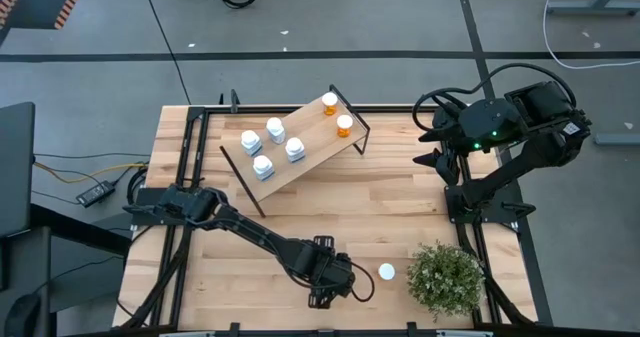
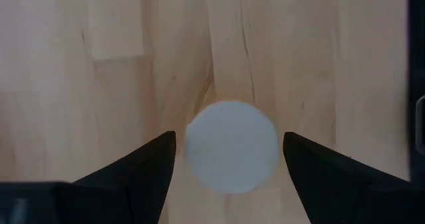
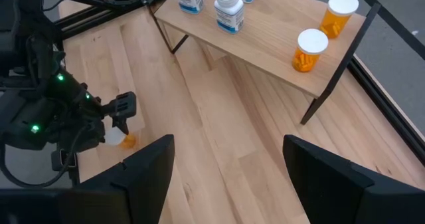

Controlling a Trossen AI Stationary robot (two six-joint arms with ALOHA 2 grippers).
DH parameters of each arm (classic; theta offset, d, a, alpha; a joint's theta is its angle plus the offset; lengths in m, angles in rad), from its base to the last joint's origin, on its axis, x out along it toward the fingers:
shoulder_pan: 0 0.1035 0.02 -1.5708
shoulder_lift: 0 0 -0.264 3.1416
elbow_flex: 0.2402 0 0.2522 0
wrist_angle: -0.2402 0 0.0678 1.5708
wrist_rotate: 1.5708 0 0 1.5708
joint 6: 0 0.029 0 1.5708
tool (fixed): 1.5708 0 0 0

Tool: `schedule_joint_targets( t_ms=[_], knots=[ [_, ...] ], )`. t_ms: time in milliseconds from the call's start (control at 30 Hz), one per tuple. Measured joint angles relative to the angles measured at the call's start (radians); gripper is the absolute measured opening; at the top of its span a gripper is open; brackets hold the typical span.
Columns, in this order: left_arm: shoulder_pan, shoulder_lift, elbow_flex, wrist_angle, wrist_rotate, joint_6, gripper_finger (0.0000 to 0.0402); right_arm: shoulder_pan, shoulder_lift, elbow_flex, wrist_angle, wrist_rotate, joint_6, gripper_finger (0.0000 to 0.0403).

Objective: Pick and place medicine bottles onto shelf by color
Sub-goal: Put the orange pill bottle on the shelf

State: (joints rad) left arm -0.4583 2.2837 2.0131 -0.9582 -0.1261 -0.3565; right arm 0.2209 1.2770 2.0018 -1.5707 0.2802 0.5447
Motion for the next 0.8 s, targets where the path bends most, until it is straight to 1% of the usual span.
schedule_joint_targets(
  t_ms=[167, 367, 467, 533, 600, 800],
  knots=[
    [0.008, 0.001, 0.061, -0.055, -0.001, -0.025, 0.0284, 0.000, 0.000, 0.000, 0.000, 0.000, -0.013, 0.0288],
    [0.007, 0.000, 0.114, -0.066, -0.001, -0.014, 0.0282, 0.000, 0.000, 0.000, 0.000, 0.000, -0.015, 0.0288],
    [0.006, 0.000, 0.117, -0.064, -0.001, -0.014, 0.0269, 0.000, 0.000, 0.000, 0.000, 0.000, -0.013, 0.0288],
    [0.006, 0.000, 0.116, -0.066, -0.001, -0.014, 0.0248, 0.000, 0.000, 0.000, 0.000, 0.000, -0.013, 0.0288],
    [0.006, 0.000, 0.116, -0.064, -0.001, -0.014, 0.0220, 0.000, 0.000, 0.000, 0.000, 0.000, -0.012, 0.0288],
    [0.006, 0.000, 0.110, -0.055, 0.000, -0.005, 0.0104, 0.000, 0.000, 0.000, 0.000, 0.000, -0.010, 0.0288]
  ],
)
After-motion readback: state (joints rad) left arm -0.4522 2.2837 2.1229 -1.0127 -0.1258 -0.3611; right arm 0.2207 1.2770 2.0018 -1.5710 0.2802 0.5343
